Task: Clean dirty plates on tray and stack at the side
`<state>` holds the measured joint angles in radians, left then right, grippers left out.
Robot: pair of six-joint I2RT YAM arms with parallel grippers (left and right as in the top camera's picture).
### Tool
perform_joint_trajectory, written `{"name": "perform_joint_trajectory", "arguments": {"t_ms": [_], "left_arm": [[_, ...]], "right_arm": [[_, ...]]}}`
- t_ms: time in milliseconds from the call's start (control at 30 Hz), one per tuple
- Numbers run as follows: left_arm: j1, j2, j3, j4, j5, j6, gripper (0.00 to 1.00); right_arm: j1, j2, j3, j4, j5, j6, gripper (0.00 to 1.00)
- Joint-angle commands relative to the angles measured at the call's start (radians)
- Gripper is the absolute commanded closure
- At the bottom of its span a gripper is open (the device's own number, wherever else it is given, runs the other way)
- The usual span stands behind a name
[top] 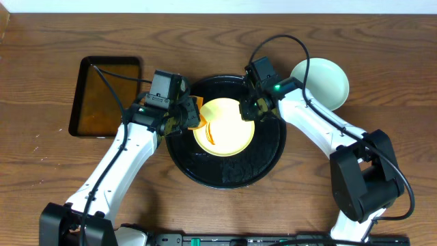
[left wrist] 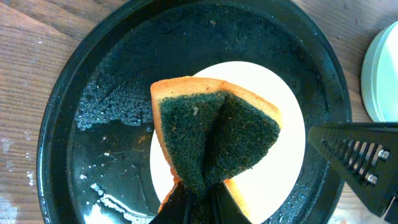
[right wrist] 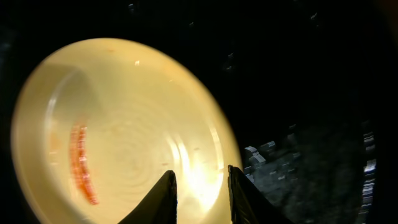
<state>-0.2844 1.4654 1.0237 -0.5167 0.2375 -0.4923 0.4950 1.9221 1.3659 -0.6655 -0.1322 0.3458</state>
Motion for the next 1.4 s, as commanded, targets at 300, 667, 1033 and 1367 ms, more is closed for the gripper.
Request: {"name": "perform_joint_trajectory", "arguments": {"t_ms": [300, 667, 1033, 1367], "left_arm": [[-0.002, 0.001, 0.013, -0.025, -0.002, 0.019, 0.92], [-0.011, 0.001, 0.012, -0.023, -0.002, -0.015, 0.93], [-0.103, 0.100, 0.012, 0.049, -0.007, -0.101, 0.93], [-0.153, 0.314, 0.012, 0.216, 0.040, -0.266, 0.93]], "right_arm": [[-0.023, 0.111, 0.006, 0.004, 0.040, -0.189, 0.74], [-0.024, 0.160, 0.006, -0.002, -0.006, -0.153, 0.99], [-0.022, 0.160, 0.006, -0.032, -0.008, 0.029, 0.99], [-0.022, 0.160, 0.006, -0.029, -0.010, 0.148, 0.99]]}}
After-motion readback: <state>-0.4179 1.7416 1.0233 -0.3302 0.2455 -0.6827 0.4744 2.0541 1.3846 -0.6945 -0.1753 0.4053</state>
